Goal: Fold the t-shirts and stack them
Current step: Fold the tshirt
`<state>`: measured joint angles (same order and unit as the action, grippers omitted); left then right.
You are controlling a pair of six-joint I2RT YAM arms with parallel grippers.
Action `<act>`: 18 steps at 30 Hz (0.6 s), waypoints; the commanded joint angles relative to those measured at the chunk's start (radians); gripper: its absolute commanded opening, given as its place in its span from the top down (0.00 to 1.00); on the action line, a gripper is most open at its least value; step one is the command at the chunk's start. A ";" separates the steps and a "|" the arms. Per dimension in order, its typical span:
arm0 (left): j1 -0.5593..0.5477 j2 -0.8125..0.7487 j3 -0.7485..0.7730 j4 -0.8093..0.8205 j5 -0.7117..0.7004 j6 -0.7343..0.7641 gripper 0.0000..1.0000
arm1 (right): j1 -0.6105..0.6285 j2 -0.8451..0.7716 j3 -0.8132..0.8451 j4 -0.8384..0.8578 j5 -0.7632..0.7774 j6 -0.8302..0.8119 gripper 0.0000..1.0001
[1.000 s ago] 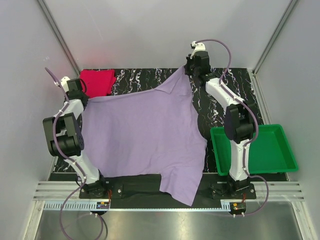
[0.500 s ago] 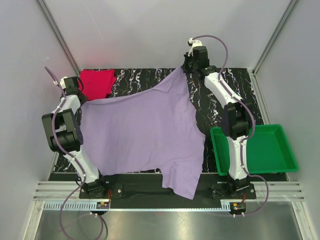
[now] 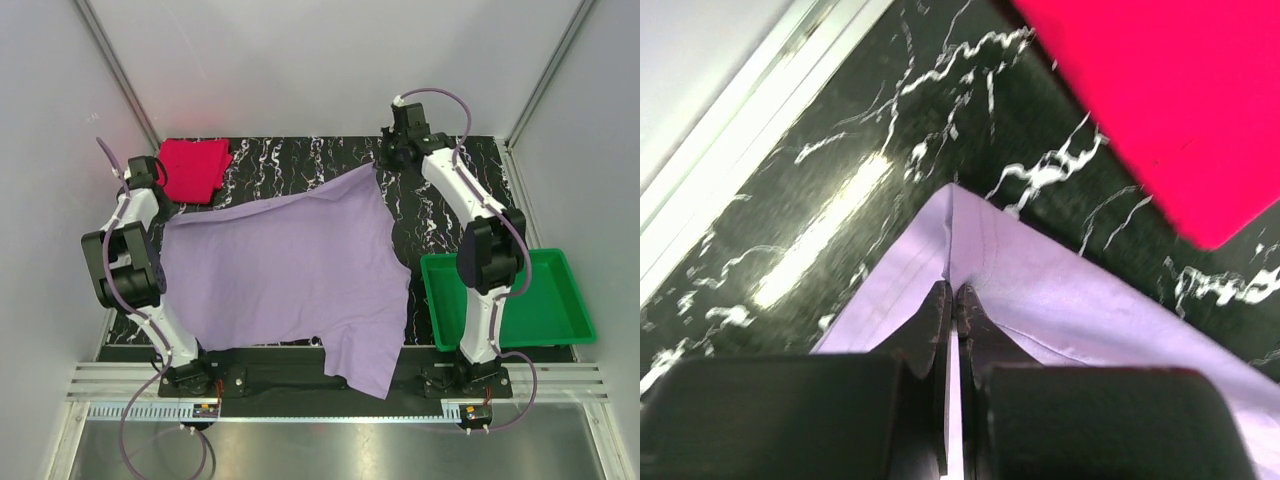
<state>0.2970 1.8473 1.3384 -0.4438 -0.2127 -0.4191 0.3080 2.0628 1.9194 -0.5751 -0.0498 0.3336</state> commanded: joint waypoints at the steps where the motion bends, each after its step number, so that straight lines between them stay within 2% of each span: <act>1: 0.017 -0.092 -0.005 -0.048 -0.019 0.040 1.00 | -0.007 -0.147 -0.042 -0.098 -0.036 0.059 1.00; 10: 0.037 -0.122 -0.012 -0.136 -0.039 0.108 1.00 | -0.007 -0.176 -0.091 -0.293 -0.123 0.070 1.00; 18: 0.037 -0.122 -0.050 -0.168 -0.034 0.131 1.00 | -0.006 -0.225 -0.206 -0.312 -0.125 0.102 1.00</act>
<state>0.3283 1.7618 1.2984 -0.6037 -0.2207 -0.3187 0.3061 1.9141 1.7233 -0.8604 -0.1593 0.4141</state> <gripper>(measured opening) 0.023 0.014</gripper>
